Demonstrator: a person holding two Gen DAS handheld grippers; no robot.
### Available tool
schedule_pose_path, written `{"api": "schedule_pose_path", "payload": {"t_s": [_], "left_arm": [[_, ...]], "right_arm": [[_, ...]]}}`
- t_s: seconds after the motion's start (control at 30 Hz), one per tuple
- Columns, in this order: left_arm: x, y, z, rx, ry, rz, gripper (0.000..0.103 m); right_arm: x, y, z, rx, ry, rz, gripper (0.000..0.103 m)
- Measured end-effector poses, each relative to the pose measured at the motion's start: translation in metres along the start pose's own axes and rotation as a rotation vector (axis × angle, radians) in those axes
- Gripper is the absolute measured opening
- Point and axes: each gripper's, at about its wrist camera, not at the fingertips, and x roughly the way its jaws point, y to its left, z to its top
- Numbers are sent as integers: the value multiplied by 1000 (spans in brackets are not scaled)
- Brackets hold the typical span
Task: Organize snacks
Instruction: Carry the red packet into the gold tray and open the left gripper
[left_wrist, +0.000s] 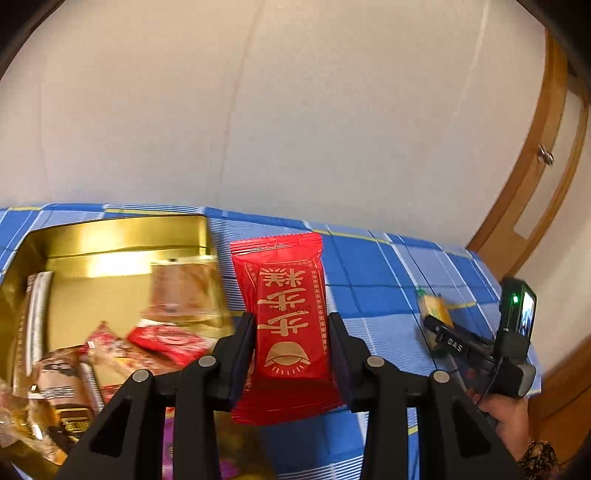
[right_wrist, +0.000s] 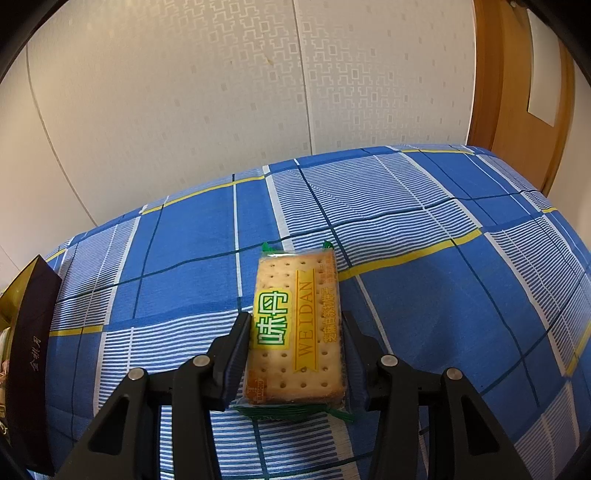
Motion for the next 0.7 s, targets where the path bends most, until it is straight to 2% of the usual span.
{"api": "schedule_pose_path", "payload": {"t_s": [0.17,0.4,0.53,0.7], "left_arm": [[-10,37,7,-48,-20,49,39],[-7,105,14,-176,2,146,39],[1,137,20,-209,29,216,39],[15,175,22,-265,95,264,39]], "right_arm": [[0,0,0,0,0,0,48],[0,0,0,-4,1,1,48],[0,0,0,-6,1,-1,48],[0,0,0,-10,2,-3,48]]}}
